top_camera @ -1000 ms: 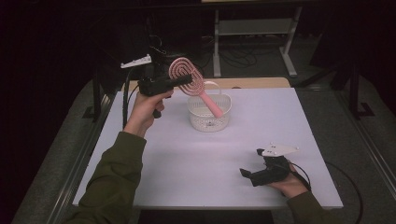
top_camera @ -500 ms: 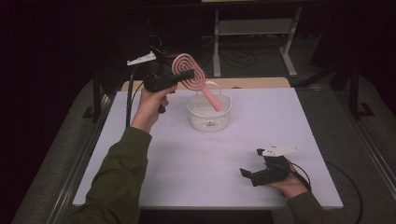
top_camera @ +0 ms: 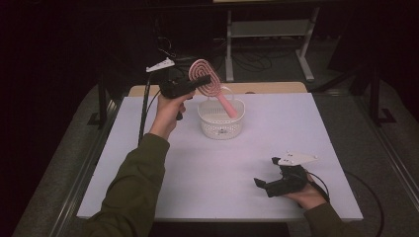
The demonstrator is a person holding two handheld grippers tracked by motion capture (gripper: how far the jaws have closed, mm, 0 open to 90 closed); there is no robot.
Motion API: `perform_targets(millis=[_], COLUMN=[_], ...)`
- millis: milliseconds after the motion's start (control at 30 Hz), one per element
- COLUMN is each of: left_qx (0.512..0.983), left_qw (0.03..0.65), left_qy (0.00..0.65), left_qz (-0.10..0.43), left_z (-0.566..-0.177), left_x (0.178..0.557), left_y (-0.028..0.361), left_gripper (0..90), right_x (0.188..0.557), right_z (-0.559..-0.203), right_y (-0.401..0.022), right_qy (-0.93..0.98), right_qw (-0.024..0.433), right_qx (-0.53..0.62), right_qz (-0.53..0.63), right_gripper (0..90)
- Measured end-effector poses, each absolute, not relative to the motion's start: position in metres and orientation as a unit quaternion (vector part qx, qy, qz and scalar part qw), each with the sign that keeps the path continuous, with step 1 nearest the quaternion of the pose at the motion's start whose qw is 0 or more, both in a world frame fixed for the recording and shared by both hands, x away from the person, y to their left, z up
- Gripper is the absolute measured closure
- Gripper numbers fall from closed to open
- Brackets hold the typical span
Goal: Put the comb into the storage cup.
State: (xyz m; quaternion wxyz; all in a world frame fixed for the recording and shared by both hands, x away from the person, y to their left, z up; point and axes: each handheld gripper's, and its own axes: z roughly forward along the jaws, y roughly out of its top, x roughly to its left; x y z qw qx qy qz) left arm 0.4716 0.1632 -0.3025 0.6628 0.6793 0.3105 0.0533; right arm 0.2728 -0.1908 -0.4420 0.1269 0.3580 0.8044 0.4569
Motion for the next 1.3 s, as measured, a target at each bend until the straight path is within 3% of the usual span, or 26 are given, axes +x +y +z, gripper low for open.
perform_targets(millis=[1300], left_qx=[0.681], left_qw=[0.632], left_qy=[0.365], left_qz=[0.062], left_z=[-0.366], left_x=[0.470], left_y=[0.140], left_gripper=[64.5], right_x=[0.272], right_z=[-0.442], right_y=[-0.190], right_qy=[0.807], right_qw=[0.123], right_qx=[0.354], right_qz=[0.457], right_gripper=[0.0])
